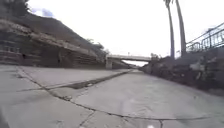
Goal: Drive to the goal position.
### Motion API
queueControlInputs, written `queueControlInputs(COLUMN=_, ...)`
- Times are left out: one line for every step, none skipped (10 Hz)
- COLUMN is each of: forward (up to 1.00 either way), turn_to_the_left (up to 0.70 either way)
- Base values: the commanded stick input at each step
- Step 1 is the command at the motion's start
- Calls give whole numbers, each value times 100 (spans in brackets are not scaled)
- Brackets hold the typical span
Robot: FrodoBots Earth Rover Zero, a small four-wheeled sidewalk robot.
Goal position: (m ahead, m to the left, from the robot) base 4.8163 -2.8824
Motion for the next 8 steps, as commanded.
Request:
queueControlInputs(forward=0, turn_to_the_left=0)
queueControlInputs(forward=0, turn_to_the_left=0)
queueControlInputs(forward=0, turn_to_the_left=-14)
queueControlInputs(forward=0, turn_to_the_left=-37)
queueControlInputs(forward=0, turn_to_the_left=0)
queueControlInputs(forward=0, turn_to_the_left=0)
queueControlInputs(forward=0, turn_to_the_left=-13)
queueControlInputs(forward=0, turn_to_the_left=-36)
